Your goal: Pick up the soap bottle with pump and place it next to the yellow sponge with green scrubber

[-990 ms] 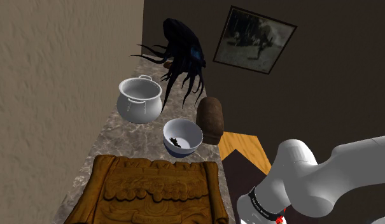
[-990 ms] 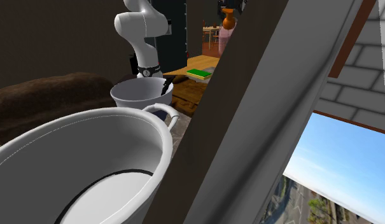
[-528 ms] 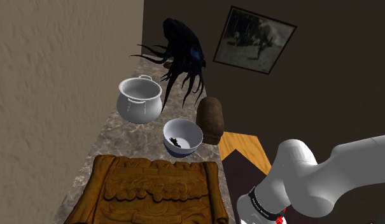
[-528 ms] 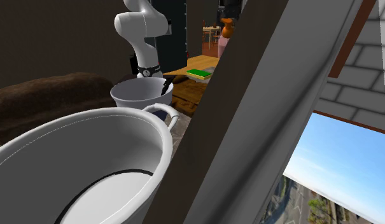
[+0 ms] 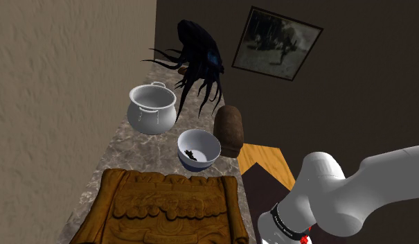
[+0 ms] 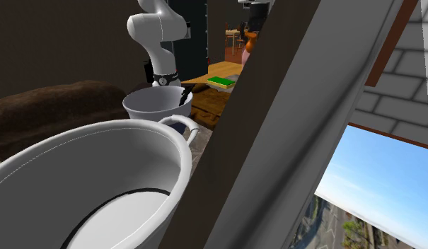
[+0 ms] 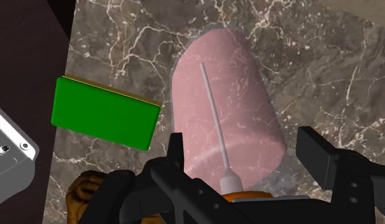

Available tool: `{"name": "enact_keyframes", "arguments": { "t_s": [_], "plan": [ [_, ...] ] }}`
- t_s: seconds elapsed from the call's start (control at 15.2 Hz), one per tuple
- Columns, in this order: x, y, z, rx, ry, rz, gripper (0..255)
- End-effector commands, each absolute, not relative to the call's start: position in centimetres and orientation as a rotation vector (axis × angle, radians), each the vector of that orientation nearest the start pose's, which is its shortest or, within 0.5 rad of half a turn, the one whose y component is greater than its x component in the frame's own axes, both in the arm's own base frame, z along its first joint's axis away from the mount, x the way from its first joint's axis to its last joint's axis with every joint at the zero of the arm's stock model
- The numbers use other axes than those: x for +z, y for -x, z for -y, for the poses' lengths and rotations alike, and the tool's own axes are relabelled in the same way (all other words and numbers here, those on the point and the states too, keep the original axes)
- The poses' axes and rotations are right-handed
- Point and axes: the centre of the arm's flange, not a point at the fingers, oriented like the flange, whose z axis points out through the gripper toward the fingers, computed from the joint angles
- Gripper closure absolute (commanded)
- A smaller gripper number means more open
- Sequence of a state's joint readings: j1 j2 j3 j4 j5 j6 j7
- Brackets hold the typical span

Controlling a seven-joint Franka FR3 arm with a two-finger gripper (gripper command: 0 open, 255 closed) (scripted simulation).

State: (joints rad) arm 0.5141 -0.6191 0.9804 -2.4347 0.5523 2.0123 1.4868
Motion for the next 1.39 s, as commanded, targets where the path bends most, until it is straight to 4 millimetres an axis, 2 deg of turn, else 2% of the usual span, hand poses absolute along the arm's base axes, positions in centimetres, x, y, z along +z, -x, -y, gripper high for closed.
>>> {"name": "enact_keyframes", "arguments": {
  "t_s": [0.0,0.73,1.25,1.32],
  "plan": [
    [40.9,0.7,-43.3,-0.014,3.078,-0.525,255],
    [35.2,0.7,-43.3,-0.014,3.078,-0.525,255],
    [35.2,0.7,-43.3,-0.014,3.078,-0.525,255],
    [35.1,0.7,-43.3,-0.014,3.078,-0.525,0]
  ]
}}
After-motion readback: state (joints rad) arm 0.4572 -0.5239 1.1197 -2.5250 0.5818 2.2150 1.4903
